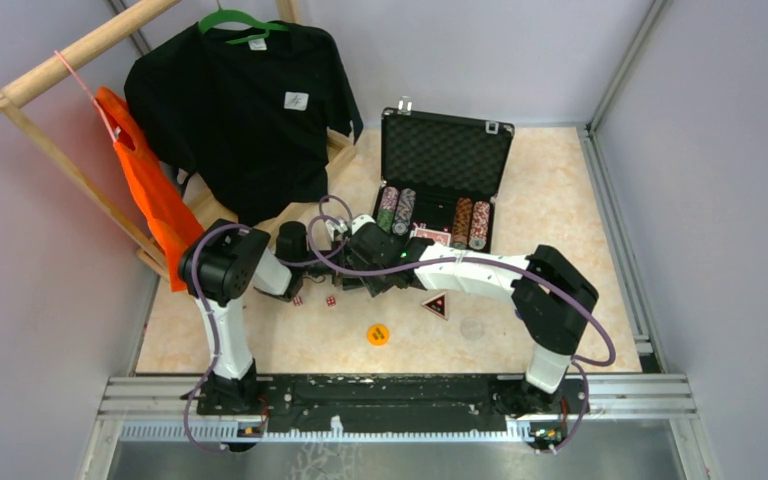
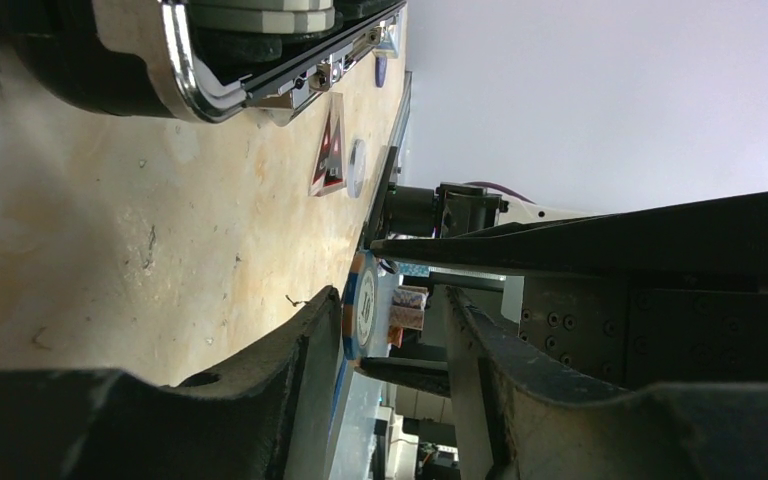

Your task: Pack up texas hold em set

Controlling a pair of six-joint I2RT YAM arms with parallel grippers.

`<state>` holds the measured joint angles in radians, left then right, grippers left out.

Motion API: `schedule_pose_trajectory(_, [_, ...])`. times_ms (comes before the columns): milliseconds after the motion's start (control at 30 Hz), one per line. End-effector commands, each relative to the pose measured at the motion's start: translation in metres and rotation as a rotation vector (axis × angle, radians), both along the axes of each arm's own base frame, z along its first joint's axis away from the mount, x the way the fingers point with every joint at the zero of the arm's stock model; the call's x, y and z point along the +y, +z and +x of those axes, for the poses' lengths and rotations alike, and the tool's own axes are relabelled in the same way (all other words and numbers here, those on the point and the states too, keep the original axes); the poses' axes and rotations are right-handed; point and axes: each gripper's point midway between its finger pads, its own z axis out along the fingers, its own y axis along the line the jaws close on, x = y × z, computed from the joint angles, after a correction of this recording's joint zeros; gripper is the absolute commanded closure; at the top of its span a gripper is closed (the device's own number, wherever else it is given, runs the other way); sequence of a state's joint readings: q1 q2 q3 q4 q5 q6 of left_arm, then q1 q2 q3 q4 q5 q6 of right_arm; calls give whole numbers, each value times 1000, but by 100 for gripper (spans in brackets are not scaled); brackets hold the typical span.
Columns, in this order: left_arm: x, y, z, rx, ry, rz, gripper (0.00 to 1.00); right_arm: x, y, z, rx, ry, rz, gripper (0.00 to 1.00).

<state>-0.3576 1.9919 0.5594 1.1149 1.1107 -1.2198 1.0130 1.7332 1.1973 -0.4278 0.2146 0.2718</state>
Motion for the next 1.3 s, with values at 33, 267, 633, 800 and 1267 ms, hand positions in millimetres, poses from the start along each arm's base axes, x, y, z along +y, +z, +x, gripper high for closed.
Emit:
schedule_pose_trajectory(33, [-5,3,-4,-36,-46,-20,53,11,31,7,-73,2,85,59])
schedule_pose_trajectory(267, [-5,2,-4,-34,-46,-17,57,11,31,7,-73,3,83,59])
schedule_pose_trajectory(633, [-5,-1,-5,-28,-49,-7,60,10,33,9,-82,-2,82,59])
schedule_pose_trajectory(800, [-5,-2,-5,-28,-50,-5,62,10,33,9,-84,-2,82,59])
schedule_pose_trajectory(1267, [-9,-3,-11,-37,-83,-11,100,10,33,9,-83,-4,82,59])
